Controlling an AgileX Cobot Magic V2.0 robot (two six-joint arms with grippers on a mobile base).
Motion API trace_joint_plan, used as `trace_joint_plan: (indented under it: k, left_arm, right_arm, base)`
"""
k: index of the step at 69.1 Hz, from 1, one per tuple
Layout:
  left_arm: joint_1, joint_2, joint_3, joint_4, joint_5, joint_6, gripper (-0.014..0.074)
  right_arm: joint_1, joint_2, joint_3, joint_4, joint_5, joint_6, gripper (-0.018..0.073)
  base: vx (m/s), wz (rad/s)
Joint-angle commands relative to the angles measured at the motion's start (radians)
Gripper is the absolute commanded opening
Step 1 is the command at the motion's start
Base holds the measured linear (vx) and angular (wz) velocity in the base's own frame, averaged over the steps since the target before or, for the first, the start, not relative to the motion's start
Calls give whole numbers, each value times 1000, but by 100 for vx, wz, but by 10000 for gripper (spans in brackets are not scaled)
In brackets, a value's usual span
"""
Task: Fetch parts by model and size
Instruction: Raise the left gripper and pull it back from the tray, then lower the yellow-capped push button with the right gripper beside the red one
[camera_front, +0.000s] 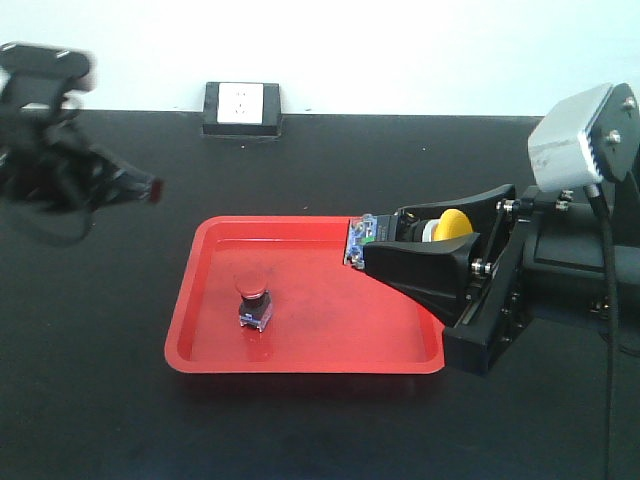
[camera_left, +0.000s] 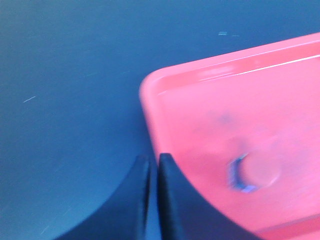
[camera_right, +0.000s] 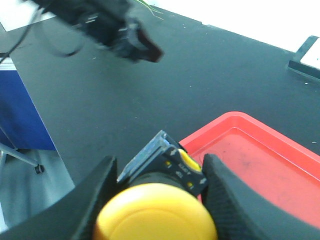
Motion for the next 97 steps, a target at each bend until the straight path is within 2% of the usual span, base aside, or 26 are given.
trace_joint_plan:
  k: [1,14,36,55,68,84,97]
  left_arm:
    - [3,-140,91,48,-130,-32,-8]
    - [3,-353,278,69,-196,-37,-8]
    - [3,-742,546,68,-209,-21,-8]
    - [3,-1028,676,64,-197,24,-8]
    - [3,-1132,722,57,-147,24,-7]
    - [3,-1158,740,58,-152,26,-7]
    - [3,-1158,740,58,-156,26,-7]
  right_arm:
    - [-3,-12,-27,39,-23,-10,-5]
    - [-3,-12,-27,39,-23,-10,-5]
    - [-3,-12,-27,39,-23,-10,-5]
    - [-3,-12,-27,39,-24,-10,-5]
    - [-3,-12,-27,39,-27,-10,-5]
    - [-3,-12,-27,41,-31,-10,-5]
    - [-3,-4,-27,41,-118,28,-5]
  base:
    - [0,0]
    - [0,0]
    - [0,0]
    - [0,0]
    - [0,0]
    - [0,0]
    - [0,0]
